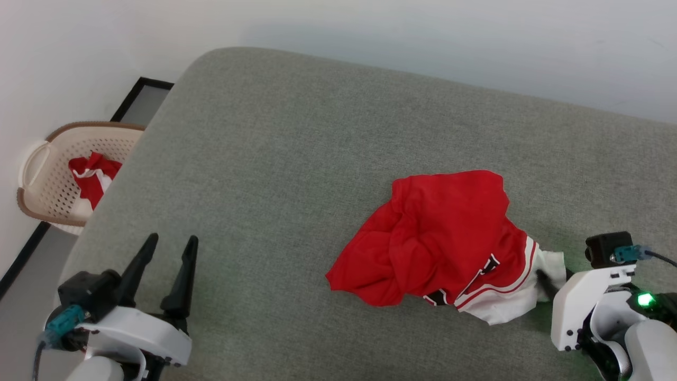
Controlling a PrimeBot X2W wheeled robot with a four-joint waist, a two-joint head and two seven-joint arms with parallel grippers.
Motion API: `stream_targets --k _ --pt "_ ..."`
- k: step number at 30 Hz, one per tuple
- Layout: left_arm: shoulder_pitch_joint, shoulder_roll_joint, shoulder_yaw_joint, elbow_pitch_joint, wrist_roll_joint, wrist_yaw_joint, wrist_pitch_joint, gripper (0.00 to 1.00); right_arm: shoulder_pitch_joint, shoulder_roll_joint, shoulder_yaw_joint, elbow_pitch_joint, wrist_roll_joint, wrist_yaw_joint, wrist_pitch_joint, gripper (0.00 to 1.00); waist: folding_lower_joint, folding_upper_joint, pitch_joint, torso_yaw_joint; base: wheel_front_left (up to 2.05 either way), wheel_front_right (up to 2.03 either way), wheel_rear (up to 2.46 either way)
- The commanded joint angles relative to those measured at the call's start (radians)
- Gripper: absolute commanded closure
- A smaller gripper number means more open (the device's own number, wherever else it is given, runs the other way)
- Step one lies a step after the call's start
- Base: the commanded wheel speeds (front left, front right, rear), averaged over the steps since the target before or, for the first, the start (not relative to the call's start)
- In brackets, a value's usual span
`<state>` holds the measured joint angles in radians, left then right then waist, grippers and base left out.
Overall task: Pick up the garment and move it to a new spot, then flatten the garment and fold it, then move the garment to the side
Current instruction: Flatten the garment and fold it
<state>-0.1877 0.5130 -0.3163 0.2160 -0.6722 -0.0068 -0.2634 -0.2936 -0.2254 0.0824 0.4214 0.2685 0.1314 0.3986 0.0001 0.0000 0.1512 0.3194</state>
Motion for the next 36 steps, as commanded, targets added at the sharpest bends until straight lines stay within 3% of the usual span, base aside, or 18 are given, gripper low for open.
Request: stream_targets --k 1,13,23,29,35,36 --pt "-0.013 -0.003 0.006 0.005 0.008 -0.004 -0.001 0.0 0.009 0.006 0.013 0.022 0.002 -0.001 0.01 1.0 -0.0001 0.0 0.001 -0.001 0.0 0.0 0.0" --pt "0.006 -0.006 0.05 0.014 0.036 -0.026 -0.001 0.0 0.001 -0.073 -0.037 -0.116 0.049 -0.002 0.053 1.0 -0.0001 0.0 -0.015 -0.058 0.0 0.0 0.0" --pt "0.006 0.001 0.062 0.011 0.039 -0.035 -0.001 0.0 0.056 -0.172 -0.246 -0.263 0.042 -0.001 0.151 1.0 -0.0001 0.0 -0.012 -0.113 0.0 0.0 0.0" --pt "-0.013 0.0 0.056 0.023 0.04 -0.046 -0.001 0.0 0.078 -0.169 -0.359 -0.212 0.017 -0.001 0.166 1.0 -0.0001 0.0 -0.002 -0.123 0.0 0.0 0.0" --pt "-0.034 -0.002 0.047 0.043 0.039 -0.06 -0.001 0.0 0.048 -0.138 -0.352 -0.085 0.009 -0.001 0.118 1.0 -0.0001 0.0 0.003 -0.124 0.0 0.0 0.0" --pt "-0.036 -0.003 0.045 0.045 0.039 -0.062 -0.001 0.0 0.039 -0.135 -0.348 -0.063 0.009 -0.001 0.107 0.81 -0.0001 0.0 0.003 -0.123 0.0 0.0 0.0"
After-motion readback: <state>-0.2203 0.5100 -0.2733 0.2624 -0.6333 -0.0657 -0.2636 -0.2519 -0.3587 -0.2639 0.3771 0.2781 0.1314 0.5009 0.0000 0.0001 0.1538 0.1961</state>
